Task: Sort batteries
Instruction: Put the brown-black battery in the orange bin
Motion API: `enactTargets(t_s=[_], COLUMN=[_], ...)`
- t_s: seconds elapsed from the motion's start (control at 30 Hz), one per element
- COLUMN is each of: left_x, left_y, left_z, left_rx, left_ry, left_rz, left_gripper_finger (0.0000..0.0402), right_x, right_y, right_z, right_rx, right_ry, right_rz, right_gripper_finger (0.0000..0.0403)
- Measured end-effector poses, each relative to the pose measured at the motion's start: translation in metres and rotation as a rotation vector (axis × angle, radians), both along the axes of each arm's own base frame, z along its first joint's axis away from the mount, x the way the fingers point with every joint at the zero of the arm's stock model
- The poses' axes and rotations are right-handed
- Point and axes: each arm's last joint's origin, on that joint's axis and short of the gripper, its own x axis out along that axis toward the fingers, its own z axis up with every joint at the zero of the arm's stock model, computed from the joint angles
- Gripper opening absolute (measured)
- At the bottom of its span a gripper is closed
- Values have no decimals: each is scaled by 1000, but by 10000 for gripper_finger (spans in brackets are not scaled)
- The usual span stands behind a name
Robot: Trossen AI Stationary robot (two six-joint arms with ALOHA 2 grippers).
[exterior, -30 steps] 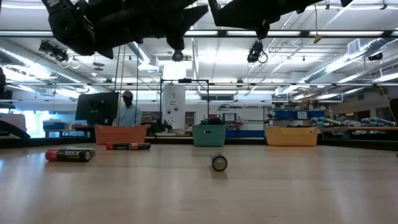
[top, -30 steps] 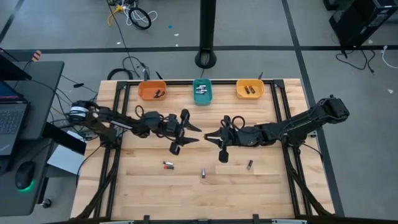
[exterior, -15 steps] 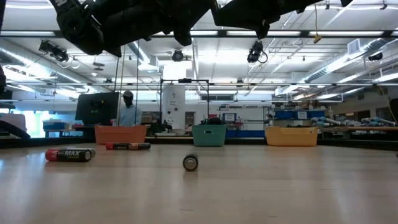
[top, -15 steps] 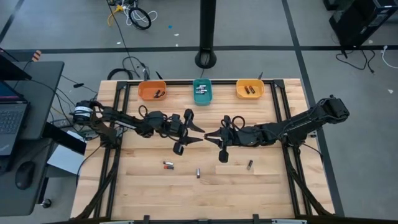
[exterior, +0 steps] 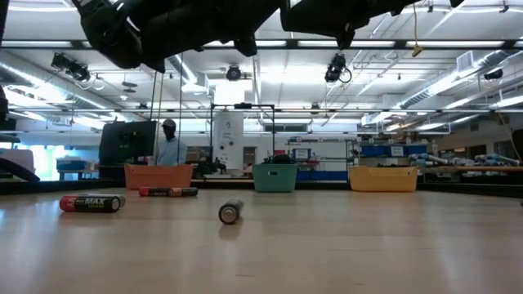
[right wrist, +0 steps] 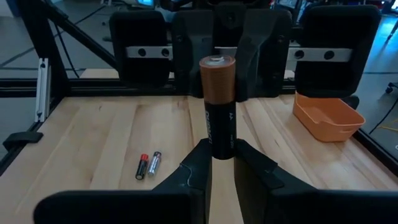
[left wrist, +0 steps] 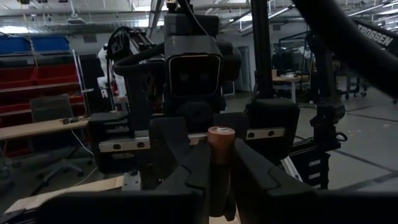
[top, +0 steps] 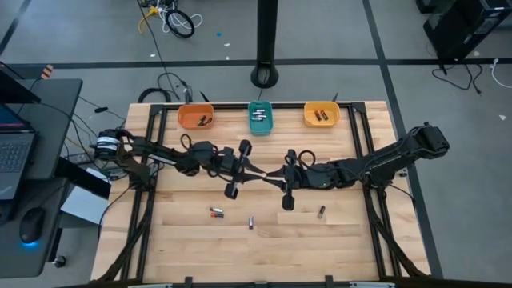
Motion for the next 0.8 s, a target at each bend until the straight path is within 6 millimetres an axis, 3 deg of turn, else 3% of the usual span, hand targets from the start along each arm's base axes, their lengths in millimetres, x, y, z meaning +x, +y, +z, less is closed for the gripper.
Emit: enactTargets(t_s=[0.2,0.57,0.8], left_x=[0,1,6], left_y=[0,-1,-1], left_z=[0,-3,2], left_rx=[-20,-34,-51], left_ry=[10,54,66], left_rz=[-9,-30,-38], left_gripper_finger=[57,159,153], right_x=[0,0,0], right_y=[1,0,0], right_z=[0,-1,-1], right_rx=[0,1,1], right_ry=[0,6,3], right_rz=[2,-4,-8], right_gripper_finger=[58,58,57])
